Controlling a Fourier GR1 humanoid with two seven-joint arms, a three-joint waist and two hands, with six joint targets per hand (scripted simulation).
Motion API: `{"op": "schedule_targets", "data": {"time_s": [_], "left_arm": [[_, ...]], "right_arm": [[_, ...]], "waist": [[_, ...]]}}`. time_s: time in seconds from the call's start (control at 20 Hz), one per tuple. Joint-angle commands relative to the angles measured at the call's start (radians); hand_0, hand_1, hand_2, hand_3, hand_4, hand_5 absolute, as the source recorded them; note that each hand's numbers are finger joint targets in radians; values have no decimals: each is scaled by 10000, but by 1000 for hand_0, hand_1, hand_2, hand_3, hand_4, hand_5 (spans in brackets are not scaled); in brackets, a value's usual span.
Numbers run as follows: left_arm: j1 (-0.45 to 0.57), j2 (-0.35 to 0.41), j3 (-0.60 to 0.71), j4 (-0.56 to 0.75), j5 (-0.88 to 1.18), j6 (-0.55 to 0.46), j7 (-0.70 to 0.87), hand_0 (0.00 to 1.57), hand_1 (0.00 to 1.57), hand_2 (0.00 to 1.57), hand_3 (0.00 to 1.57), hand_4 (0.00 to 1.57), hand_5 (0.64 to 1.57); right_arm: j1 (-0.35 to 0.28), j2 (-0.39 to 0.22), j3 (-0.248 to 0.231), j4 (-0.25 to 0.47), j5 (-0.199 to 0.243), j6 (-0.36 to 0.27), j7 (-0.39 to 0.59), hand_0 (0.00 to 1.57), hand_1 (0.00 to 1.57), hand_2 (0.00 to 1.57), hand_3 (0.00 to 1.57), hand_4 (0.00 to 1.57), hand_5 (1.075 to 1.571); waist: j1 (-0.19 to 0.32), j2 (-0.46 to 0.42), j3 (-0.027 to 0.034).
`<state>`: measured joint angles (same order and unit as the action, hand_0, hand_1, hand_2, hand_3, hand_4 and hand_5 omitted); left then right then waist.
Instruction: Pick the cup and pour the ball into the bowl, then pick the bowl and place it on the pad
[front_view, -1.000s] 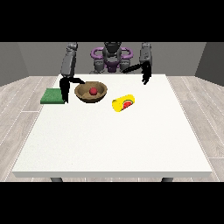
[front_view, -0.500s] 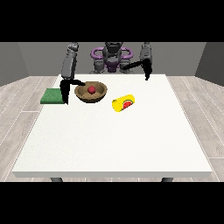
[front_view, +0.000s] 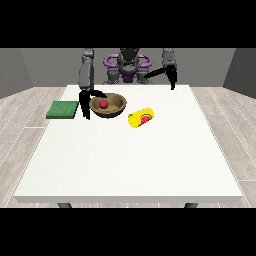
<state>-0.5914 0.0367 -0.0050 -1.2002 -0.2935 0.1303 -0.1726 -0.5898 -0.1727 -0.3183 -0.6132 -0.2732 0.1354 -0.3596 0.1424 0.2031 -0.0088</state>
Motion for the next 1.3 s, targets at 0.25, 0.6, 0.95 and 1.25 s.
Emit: {"op": "schedule_targets", "data": {"time_s": [0.25,0.6,0.95,1.25], "left_arm": [[-278,427,139,-765,279,-554,141,0,0,0,0,0,1567],[103,566,688,48,621,-575,13,0,0,0,0,0,1570],[672,836,891,44,786,-763,191,0,0,0,0,0,1570],[843,1113,1407,662,855,-382,-419,0,0,0,0,0,1570]], "right_arm": [[50,-265,208,1222,597,-1291,519,1570,1570,1571,823,656,1570],[-122,-315,985,864,1356,-2206,1808,1571,1571,1571,1571,1029,1550],[-702,-302,1148,723,1431,-2711,3188,1571,1571,1571,1571,1030,1558],[-1033,-1253,839,44,882,-1631,4403,1571,1571,1571,1571,1067,1552]], "waist": [[641,605,91],[-3,-240,77],[-328,-1038,89],[-988,-1116,89]]}}
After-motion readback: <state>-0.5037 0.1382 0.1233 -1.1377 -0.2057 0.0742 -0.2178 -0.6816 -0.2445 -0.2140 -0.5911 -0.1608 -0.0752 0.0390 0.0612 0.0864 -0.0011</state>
